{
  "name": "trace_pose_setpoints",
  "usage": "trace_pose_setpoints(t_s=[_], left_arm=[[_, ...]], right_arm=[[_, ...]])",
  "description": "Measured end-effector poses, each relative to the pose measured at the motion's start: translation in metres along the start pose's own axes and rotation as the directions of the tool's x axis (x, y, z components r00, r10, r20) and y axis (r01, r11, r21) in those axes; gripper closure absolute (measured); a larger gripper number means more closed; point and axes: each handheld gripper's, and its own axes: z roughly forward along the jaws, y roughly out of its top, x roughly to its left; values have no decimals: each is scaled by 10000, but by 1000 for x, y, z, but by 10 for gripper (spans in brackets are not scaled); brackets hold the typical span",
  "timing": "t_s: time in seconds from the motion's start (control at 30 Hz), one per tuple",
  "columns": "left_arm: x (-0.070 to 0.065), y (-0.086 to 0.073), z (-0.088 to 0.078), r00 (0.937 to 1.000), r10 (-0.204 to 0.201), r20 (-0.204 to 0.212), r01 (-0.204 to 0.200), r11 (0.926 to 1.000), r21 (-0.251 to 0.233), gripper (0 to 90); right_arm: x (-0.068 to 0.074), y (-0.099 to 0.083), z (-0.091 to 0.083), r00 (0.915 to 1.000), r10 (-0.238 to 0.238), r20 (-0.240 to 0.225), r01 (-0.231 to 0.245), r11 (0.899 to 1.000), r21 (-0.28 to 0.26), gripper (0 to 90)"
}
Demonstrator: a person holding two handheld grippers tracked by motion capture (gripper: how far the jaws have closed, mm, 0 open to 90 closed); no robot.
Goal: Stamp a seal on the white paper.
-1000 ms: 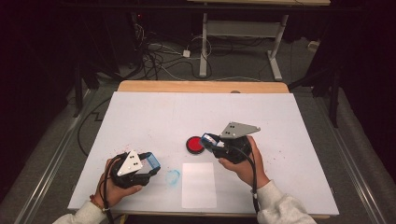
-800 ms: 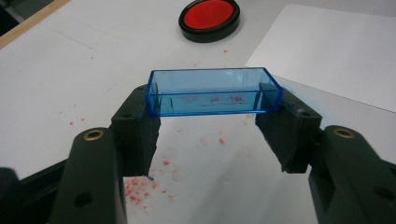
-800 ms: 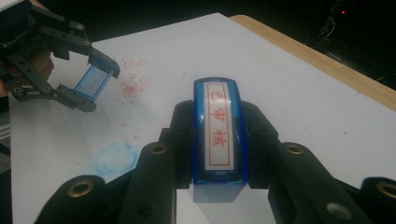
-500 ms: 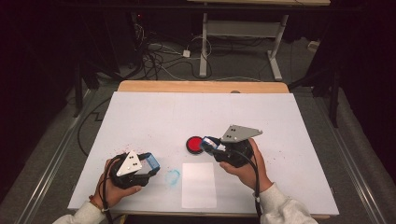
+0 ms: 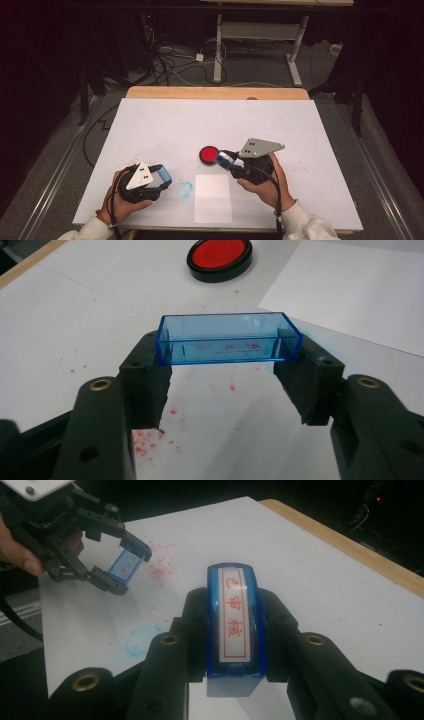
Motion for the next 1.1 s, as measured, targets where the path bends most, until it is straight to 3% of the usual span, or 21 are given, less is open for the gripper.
trace_pose_setpoints(t_s=[0.53,1.1], left_arm=[[-2,1,-1,10000,75,-4,-75,10000,15,396],[-3,1,-1,9999,115,23,-115,9999,37,396]], right_arm=[[15,-17,1,9997,-86,-224,92,9997,248,701],[27,-37,17,9978,-234,-616,295,9946,996,701]])
